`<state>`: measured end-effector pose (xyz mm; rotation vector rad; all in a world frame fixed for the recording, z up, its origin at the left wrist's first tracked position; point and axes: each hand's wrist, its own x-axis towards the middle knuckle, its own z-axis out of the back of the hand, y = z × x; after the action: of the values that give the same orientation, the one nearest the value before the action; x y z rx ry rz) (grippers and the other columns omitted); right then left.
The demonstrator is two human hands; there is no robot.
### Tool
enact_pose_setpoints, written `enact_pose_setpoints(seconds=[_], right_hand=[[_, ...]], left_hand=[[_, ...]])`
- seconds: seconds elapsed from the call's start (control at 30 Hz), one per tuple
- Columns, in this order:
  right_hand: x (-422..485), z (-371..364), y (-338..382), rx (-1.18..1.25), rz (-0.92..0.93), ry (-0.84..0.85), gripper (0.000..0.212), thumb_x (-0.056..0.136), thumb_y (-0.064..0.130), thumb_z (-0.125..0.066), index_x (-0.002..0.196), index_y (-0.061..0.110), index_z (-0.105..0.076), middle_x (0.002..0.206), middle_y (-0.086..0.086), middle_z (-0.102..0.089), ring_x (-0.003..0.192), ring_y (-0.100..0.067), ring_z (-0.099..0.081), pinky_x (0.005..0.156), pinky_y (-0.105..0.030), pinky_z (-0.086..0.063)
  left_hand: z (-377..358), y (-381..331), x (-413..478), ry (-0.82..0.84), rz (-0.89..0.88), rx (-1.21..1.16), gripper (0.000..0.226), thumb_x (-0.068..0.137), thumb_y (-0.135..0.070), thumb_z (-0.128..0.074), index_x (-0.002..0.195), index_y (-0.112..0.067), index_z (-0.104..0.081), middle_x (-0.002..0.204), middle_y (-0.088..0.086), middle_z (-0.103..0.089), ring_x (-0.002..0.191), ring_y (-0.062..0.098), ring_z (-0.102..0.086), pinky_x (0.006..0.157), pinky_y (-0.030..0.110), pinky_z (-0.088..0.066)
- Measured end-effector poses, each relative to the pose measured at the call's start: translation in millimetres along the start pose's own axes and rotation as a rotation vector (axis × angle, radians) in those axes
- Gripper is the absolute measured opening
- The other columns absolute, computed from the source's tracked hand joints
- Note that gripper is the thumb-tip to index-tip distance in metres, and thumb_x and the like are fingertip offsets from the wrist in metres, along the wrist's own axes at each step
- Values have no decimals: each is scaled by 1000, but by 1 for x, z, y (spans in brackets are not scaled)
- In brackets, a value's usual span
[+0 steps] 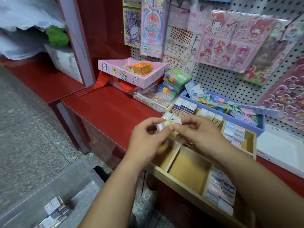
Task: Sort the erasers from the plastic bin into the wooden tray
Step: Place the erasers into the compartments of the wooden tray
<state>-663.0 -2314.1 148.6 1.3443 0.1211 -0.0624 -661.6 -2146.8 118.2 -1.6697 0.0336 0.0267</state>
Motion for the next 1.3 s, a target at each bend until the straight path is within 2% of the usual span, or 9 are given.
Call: enact_pose_setpoints(seconds=[0.13,0.23,0.37,0.43,0.53,0.7,0.9,1.1,1.3], right_hand=[[-1,11,-8,248,-123,-34,36,80,22,-77,110,3,-69,84,-9,-72,70,-14,-64,65,-26,-53],[-4,18,-6,251,-135,-35,25,91,17,-71,111,3,-67,80,-8,-72,68,-14,-64,60,-25,-54],[-2,34,-1,271,-115,-150,9,96,15,-67,101,8,-65,90,-12,-73,71,-14,-66,53,-24,-54],[7,56,-3,105,-48,-299,7,96,17,-68,99,11,-66,92,-9,-71,74,-16,-66,60,-29,-57],[25,87,-16,-431,36,-484,12,93,28,-72,100,21,-67,91,-5,-66,78,-22,-64,71,-42,-54],[52,97,-35,-774,6,-454,16,91,31,-75,101,22,-68,77,0,-64,75,-25,-63,69,-39,-52],[70,90,-44,-1153,-2,-461,16,93,29,-69,105,20,-62,97,-4,-68,94,-30,-60,67,-35,-46],[71,86,-43,-1311,14,-495,16,94,28,-65,90,16,-55,84,-6,-62,83,-30,-58,62,-33,-43],[55,77,-28,-996,85,-454,24,96,41,-63,83,22,-62,73,1,-63,76,-24,-60,62,-33,-46]], left_hand=[[-5,1,-2,83,25,-3,47,66,-34,-87,108,-15,-74,101,6,-78,85,11,-69,83,29,-55],[-8,0,-2,125,36,-38,34,79,-16,-83,111,-13,-72,101,5,-78,82,7,-70,78,23,-55],[-12,2,-1,76,44,-35,19,86,-11,-79,105,-13,-75,100,12,-77,82,17,-66,74,33,-52],[-14,4,0,39,40,-14,18,86,-8,-78,103,-12,-75,98,13,-77,80,16,-66,75,34,-54],[-14,6,2,12,31,30,18,87,-6,-77,103,-14,-75,96,10,-77,78,15,-67,78,38,-56],[-15,9,4,-9,31,32,16,87,-9,-78,101,-15,-75,95,9,-77,79,15,-67,73,32,-56],[-16,7,3,-9,27,32,17,87,-6,-77,102,-13,-75,95,9,-77,76,12,-66,69,25,-55],[-15,7,4,-9,8,43,16,87,-8,-77,102,-13,-75,94,7,-78,81,15,-69,80,36,-58],[-16,5,1,-20,28,16,16,87,-13,-79,102,-14,-75,97,8,-77,84,17,-69,84,42,-58]])
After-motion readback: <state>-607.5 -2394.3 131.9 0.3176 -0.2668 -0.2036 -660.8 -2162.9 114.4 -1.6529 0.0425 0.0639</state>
